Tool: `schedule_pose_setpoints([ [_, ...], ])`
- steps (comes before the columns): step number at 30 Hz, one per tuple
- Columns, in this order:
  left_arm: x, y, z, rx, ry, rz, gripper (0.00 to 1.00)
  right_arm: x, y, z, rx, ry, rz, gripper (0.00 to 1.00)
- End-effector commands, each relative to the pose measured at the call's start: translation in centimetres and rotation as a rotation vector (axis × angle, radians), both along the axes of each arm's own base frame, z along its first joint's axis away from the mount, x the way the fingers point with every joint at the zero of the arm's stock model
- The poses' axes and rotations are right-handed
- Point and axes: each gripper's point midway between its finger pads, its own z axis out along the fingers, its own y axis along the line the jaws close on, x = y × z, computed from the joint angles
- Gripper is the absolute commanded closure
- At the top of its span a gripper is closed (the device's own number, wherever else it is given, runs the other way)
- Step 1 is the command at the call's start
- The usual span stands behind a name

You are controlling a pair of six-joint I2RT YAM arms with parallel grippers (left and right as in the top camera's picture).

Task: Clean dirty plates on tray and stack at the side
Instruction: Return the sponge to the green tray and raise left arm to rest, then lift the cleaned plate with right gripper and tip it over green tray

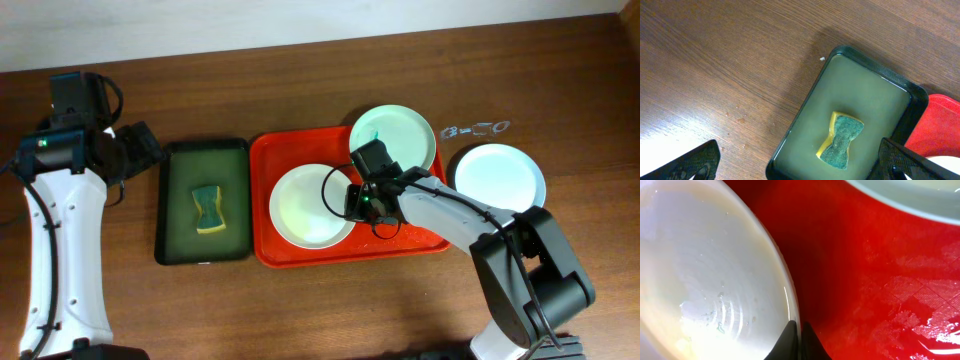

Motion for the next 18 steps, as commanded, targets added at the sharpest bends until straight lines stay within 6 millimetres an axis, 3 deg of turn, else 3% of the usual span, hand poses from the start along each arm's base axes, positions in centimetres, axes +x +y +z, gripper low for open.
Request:
schedule_pose_setpoints([
  [1,0.0,0.0,0.2,-0.010,-0.006,0.008,0.01,-0.1,0.1,-0.1,-0.006,0.010,0.004,0.96],
  [7,0.0,0.0,0.2,-0.010,-0.007,0.008,0.01,-0.9,0.0,0.7,-0.009,0.050,0.007,0.96],
  [11,0.0,0.0,0.2,-0.010,-0.007,0.008,0.01,0.0,0.3,4.9,-0.003,0.025,0.006,0.96],
  [18,0.0,0.0,0.2,-0.010,-0.007,0.008,0.01,0.4,0.3,10.5,-0.038,0.039,0.052,0.96],
])
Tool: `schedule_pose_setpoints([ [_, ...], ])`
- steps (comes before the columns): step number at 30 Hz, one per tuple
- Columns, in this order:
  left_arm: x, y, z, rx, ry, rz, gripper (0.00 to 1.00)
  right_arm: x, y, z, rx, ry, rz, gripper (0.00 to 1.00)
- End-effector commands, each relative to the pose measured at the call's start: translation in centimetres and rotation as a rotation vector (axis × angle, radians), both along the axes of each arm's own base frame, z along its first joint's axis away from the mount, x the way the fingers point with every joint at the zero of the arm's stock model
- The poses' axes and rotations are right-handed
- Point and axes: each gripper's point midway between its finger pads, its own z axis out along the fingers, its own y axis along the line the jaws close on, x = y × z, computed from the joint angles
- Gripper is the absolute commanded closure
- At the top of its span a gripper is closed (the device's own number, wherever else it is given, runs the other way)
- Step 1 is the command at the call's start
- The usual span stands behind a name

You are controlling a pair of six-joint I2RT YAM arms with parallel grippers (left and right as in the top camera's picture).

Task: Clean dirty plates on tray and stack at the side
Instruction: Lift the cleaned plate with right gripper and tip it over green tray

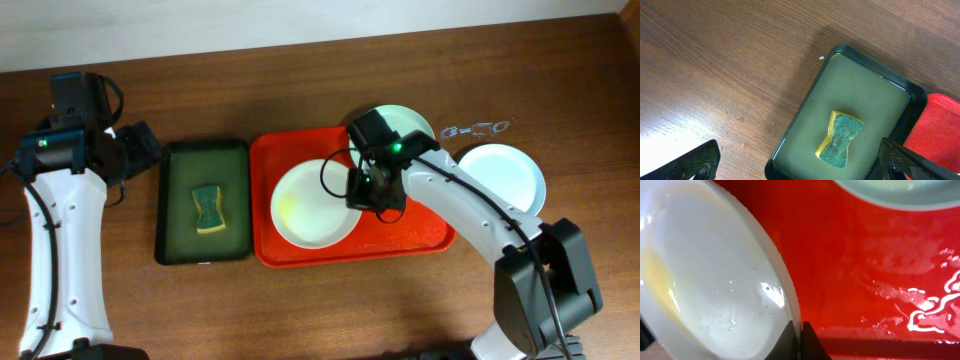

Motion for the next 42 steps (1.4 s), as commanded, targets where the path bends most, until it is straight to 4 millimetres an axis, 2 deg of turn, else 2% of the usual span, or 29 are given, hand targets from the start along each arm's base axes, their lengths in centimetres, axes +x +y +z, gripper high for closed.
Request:
schedule_pose_setpoints([
  [1,0.1,0.0,0.2,-0.005,-0.008,0.007,0.01,1.7,0.8,4.6,0.029,-0.090,0.024,0.96],
  [5,0.1,0.0,0.2,-0.005,-0.008,0.007,0.01,3.1,1.5,8.2,0.060,-0.151,0.020,0.96],
  [10,0.1,0.0,0.2,-0.005,-0.008,0.007,0.01,5.1,2.7,9.5,0.109,-0.234,-0.007,0.96],
  [12,0.1,0.0,0.2,-0.005,-0.008,0.007,0.01,5.9,4.7,10.4,0.141,-0.306,0.026,0.96],
  [14,0.1,0.0,0.2,-0.005,-0.008,0.007,0.01,6.3,5.6,10.7,0.108,-0.362,0.018,0.96],
  [17,0.1,0.0,0.2,-0.005,-0.008,0.007,0.01,6.6,8.3,10.6,0.065,-0.444,0.043,0.96],
  [21,0.1,0.0,0.2,-0.005,-0.008,0.007,0.01,7.4,12.8,9.2,-0.018,-0.584,0.078,0.96],
  [24,0.1,0.0,0.2,-0.005,-0.008,0.007,0.01,7.9,13.6,9.4,-0.132,-0.707,0.067,0.96],
  [26,0.1,0.0,0.2,-0.005,-0.008,0.007,0.01,8.3,13.9,11.0,-0.212,-0.818,0.083,0.96],
  [31,0.1,0.0,0.2,-0.005,-0.008,0.007,0.01,9.1,15.5,15.1,-0.413,-1.046,0.282,0.96],
  [35,0.1,0.0,0.2,-0.005,-0.008,0.007,0.01,9.4,16.1,19.1,-0.615,-1.206,0.368,0.96],
  [39,0.1,0.0,0.2,-0.005,-0.008,0.007,0.01,9.7,17.0,22.1,-0.679,-1.311,0.405,0.96],
  [42,0.1,0.0,0.2,-0.005,-0.008,0.007,0.01,9.9,17.0,23.4,-0.714,-1.348,0.404,0.96],
])
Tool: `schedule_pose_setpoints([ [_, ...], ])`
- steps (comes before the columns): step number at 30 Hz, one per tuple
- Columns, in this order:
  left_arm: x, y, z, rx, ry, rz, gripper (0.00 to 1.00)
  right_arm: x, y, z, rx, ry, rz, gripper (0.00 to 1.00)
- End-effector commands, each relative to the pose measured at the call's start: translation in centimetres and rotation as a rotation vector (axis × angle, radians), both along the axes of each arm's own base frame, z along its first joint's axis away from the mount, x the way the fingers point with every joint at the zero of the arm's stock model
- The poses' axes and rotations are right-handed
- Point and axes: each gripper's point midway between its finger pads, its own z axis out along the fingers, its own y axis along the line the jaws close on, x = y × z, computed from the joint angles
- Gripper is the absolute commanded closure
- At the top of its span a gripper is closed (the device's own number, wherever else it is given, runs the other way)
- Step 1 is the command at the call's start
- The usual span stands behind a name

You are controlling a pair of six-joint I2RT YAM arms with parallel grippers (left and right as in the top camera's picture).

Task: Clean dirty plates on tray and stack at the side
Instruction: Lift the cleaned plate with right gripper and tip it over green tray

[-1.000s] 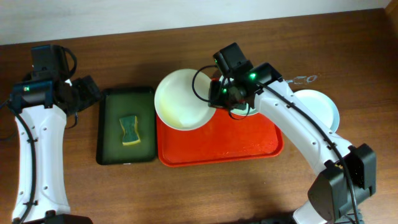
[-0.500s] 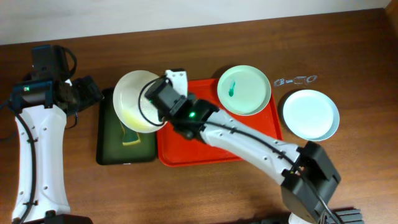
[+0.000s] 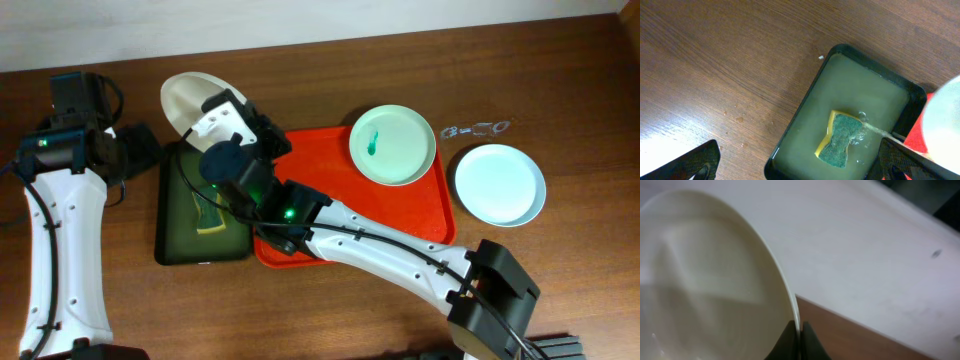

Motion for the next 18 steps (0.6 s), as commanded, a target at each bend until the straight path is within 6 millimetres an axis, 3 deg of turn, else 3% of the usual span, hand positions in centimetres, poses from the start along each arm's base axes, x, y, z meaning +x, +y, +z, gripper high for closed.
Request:
schedule_pose_setpoints([
  [1,0.0,0.1,0.2,-0.002,-0.007,0.008,0.01,-0.1,-0.4,2.4,-0.061,-0.060,-0.028,0.96],
  [4,0.0,0.1,0.2,-0.002,-0.007,0.008,0.01,-0.1,-0.4,2.6,-0.039,-0.069,-0.029,0.96],
  [10,0.0,0.1,0.2,-0.002,-0.007,0.008,0.01,0.0,-0.5,2.4,0.197,-0.059,-0.064,0.96],
  [13,0.0,0.1,0.2,-0.002,-0.007,0.008,0.01,-0.3,-0.6,0.1,0.355,0.025,-0.092,0.96],
  [18,0.0,0.1,0.2,-0.002,-0.007,0.008,0.01,-0.8,-0.1,-6.3,0.574,0.352,-0.061,0.96],
])
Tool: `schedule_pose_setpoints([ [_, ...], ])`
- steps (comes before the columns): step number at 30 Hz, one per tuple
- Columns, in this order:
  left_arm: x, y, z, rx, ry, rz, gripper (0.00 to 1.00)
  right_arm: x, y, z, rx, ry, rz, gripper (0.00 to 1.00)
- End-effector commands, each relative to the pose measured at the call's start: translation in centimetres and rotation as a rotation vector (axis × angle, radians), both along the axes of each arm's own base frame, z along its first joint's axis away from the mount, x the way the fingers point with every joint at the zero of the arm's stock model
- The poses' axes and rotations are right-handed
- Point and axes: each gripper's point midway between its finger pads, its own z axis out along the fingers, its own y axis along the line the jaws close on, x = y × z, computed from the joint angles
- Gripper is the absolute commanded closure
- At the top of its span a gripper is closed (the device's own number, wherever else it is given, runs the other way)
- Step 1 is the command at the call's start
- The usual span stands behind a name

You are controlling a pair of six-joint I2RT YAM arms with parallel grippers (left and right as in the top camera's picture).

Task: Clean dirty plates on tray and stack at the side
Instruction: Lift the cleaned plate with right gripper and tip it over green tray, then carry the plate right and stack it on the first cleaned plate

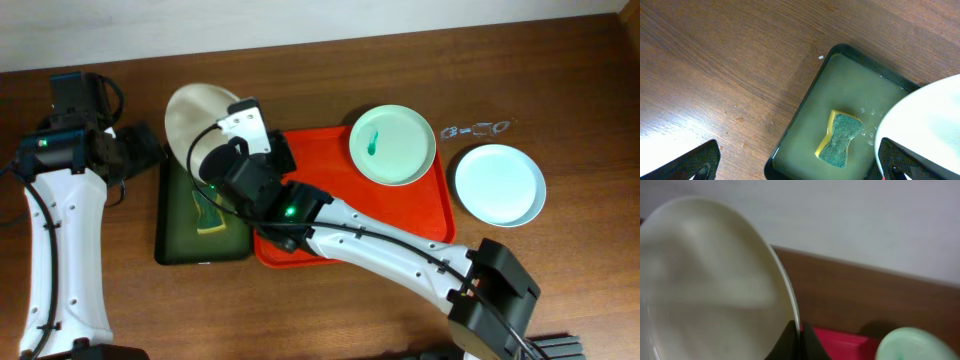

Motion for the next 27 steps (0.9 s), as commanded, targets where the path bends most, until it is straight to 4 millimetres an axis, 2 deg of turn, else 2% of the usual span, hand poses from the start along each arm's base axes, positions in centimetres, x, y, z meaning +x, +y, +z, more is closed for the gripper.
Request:
schedule_pose_setpoints([
  [1,0.1,0.1,0.3,-0.001,-0.008,0.008,0.01,0.3,0.3,-1.7,0.288,0.166,-0.006,0.96],
  [4,0.1,0.1,0.3,-0.002,-0.008,0.008,0.01,0.8,-0.2,-3.7,0.359,0.327,0.065,0.96],
  [6,0.1,0.1,0.3,-0.001,-0.008,0.008,0.01,1.3,-1.1,-3.8,0.423,0.410,0.110,0.96],
  [8,0.1,0.1,0.3,-0.002,-0.008,0.008,0.01,1.8,-2.2,-3.1,0.511,0.475,0.150,0.96],
  [11,0.1,0.1,0.3,-0.001,-0.008,0.008,0.01,2.4,-4.8,-0.8,0.673,0.574,0.268,0.96],
  [14,0.1,0.1,0.3,-0.002,-0.008,0.008,0.01,2.9,-9.6,0.1,0.791,0.664,0.278,0.96],
  [18,0.1,0.1,0.3,-0.002,-0.008,0.008,0.01,3.2,-19.3,-1.6,0.943,0.803,0.091,0.96],
  [20,0.1,0.1,0.3,-0.002,-0.008,0.008,0.01,2.9,-23.1,-2.2,0.996,0.833,0.007,0.96],
  [21,0.1,0.1,0.3,-0.002,-0.008,0.008,0.01,2.6,-25.8,-2.5,1.008,0.835,-0.023,0.96],
  [27,0.1,0.1,0.3,-0.002,-0.008,0.008,0.01,-0.6,-38.0,-4.3,1.017,0.810,-0.215,0.96],
])
